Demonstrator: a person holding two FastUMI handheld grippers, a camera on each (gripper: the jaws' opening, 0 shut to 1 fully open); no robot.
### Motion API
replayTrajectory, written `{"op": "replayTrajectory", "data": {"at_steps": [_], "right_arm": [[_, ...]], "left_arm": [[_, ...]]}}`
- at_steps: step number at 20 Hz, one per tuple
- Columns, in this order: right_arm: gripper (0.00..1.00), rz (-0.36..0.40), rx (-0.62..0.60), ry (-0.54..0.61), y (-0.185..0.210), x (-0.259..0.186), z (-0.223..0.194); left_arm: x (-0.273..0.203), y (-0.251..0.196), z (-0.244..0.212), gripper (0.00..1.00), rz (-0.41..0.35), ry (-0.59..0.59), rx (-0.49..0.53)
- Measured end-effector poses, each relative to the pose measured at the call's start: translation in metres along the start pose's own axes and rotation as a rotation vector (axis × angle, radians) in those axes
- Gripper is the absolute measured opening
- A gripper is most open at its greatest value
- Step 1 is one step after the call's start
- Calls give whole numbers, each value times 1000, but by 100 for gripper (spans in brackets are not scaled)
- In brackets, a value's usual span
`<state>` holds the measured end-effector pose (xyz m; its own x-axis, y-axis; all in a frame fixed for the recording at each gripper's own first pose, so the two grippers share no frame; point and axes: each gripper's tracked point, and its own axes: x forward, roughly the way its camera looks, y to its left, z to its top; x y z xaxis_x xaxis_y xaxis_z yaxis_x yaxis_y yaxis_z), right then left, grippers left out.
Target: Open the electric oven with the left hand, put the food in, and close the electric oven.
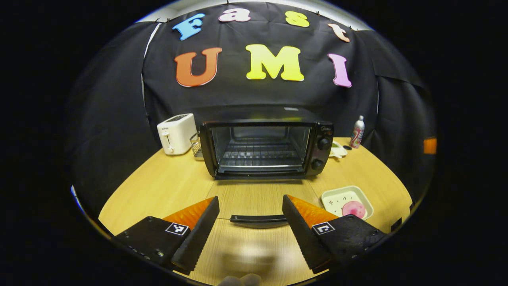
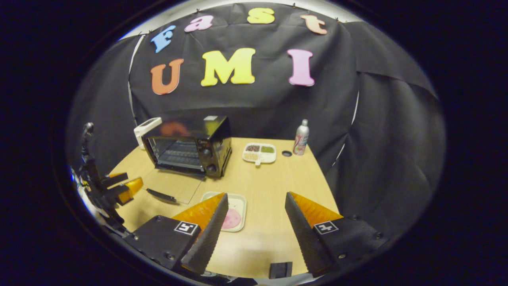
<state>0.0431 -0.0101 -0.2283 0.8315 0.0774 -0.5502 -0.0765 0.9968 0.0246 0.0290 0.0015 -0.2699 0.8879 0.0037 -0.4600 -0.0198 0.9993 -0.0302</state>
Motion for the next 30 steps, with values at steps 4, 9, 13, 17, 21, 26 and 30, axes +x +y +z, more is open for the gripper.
{"op": "replayTrajectory", "data": {"at_steps": [4, 9, 13, 17, 21, 26, 30], "right_arm": [[81, 99, 56, 177, 8, 66, -39], [60, 181, 110, 363, 14, 138, -73], [46, 211, 127, 513, 15, 173, -98], [26, 199, 141, 617, 15, 179, -116], [19, 164, 112, 691, 14, 182, -115], [17, 78, 134, 814, 15, 188, -115], [4, 96, 173, 849, 14, 187, -114]], "left_arm": [[-36, -11, 52, 98, 13, -90, -13], [-70, -31, 96, 98, 50, -156, -37], [-86, -35, 110, 97, 106, -168, -51], [-101, -31, 110, 97, 142, -172, -59], [-105, -23, 105, 96, 145, -167, -83], [-97, -7, 102, 97, 107, -172, -87], [-94, 8, 98, 98, 69, -178, -114]]}}
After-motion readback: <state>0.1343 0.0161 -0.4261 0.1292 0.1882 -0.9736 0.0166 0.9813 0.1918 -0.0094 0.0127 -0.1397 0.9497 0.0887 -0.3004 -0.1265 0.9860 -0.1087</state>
